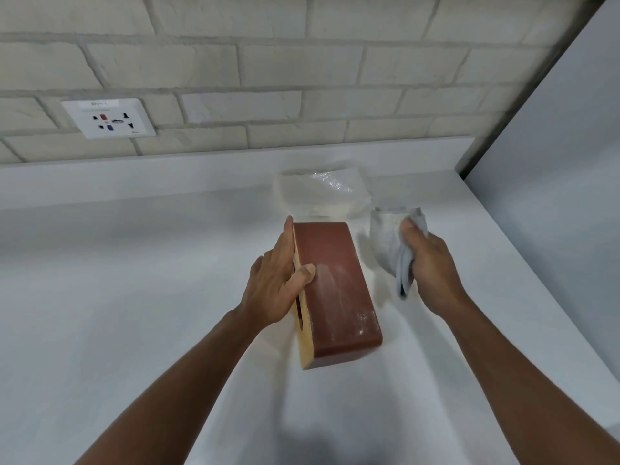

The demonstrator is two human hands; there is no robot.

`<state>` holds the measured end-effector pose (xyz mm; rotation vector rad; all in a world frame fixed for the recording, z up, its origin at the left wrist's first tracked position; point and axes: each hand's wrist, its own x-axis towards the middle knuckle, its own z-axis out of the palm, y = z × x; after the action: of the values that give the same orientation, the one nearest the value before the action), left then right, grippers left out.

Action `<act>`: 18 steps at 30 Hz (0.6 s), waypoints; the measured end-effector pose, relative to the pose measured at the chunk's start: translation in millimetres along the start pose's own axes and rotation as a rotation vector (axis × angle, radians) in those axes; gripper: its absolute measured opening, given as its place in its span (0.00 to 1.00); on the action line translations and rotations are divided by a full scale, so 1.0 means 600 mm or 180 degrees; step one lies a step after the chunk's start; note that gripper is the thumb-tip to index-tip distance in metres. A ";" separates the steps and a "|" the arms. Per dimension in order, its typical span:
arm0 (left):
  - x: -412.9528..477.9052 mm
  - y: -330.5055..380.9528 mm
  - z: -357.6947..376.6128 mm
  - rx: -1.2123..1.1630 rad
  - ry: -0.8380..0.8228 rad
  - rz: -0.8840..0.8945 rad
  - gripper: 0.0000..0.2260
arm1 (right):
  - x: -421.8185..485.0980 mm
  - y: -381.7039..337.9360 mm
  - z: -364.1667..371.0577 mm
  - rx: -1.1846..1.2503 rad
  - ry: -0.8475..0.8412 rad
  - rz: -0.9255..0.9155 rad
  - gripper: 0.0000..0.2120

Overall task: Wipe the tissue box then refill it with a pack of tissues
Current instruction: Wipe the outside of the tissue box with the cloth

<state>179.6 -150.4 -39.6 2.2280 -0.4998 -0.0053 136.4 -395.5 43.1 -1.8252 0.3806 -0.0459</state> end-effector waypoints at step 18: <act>0.002 0.005 -0.004 -0.0130 -0.0037 -0.0020 0.40 | -0.002 -0.005 0.062 -0.1453 -0.0309 -0.0222 0.19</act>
<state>180.0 -151.0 -35.8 2.1909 -0.4947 -0.0316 144.2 -359.9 35.7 -2.2814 0.2722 0.0883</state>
